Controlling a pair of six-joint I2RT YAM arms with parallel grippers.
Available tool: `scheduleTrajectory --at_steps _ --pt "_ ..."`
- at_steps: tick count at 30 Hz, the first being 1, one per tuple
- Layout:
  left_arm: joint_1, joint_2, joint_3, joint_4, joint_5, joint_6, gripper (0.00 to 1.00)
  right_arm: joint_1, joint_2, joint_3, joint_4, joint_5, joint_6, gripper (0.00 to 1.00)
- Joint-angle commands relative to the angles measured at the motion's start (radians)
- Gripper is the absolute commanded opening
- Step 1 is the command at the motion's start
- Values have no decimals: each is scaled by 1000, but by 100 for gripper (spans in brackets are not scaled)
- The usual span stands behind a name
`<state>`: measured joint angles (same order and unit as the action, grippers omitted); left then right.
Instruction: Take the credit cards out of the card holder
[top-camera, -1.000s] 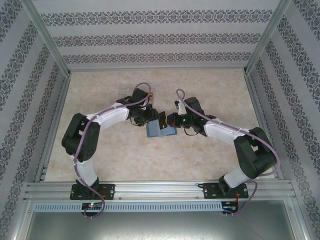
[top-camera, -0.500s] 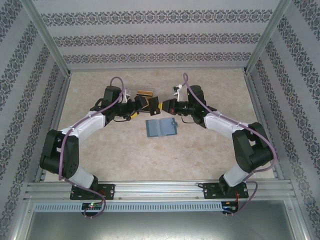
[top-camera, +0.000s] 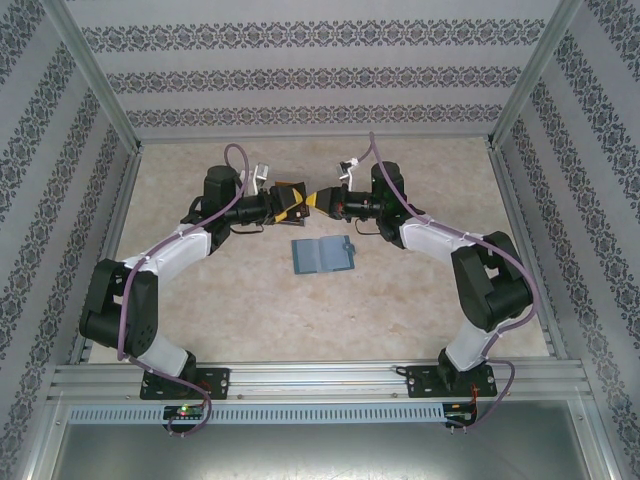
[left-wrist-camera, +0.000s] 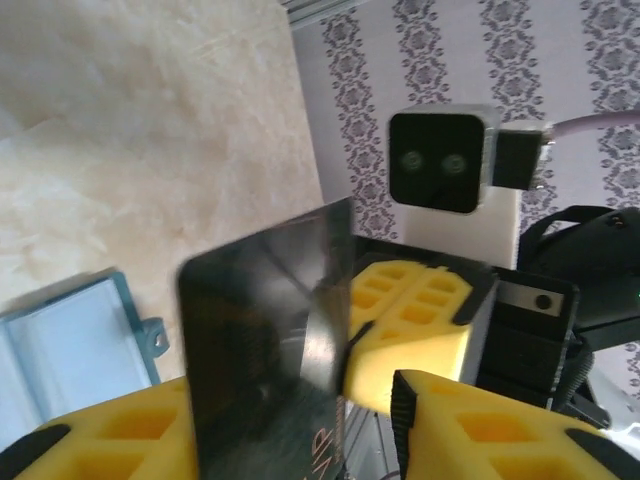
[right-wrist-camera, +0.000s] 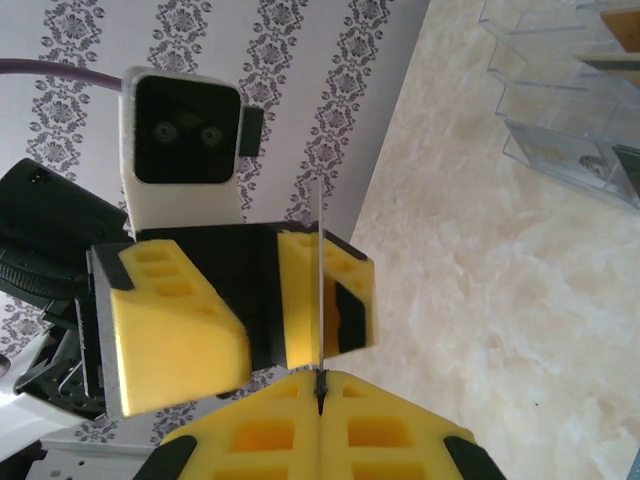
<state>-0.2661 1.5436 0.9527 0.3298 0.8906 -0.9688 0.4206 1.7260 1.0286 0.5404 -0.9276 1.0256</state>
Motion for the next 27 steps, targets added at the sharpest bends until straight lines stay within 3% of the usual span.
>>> scheduleTrajectory --at_steps 1,7,11,13,18,24,27 --pt "4 4 -17 137 20 -41 34 -11 3 7 72 -36 29 0" --pt "5 -3 -31 160 3 -60 14 -12 21 11 96 -22 67 0" --pt "5 -13 -60 228 -22 -120 10 -1 32 2 149 -8 143 20" --pt "5 -16 -71 253 -35 -145 10 14 40 2 173 -5 175 24" --pt "4 -28 -86 272 -57 -176 9 35 73 2 271 -5 274 21" --pt "4 -41 -91 268 -72 -189 9 42 88 13 276 -11 288 21" --pt "5 -45 -85 242 -83 -181 11 45 90 16 276 -14 285 12"
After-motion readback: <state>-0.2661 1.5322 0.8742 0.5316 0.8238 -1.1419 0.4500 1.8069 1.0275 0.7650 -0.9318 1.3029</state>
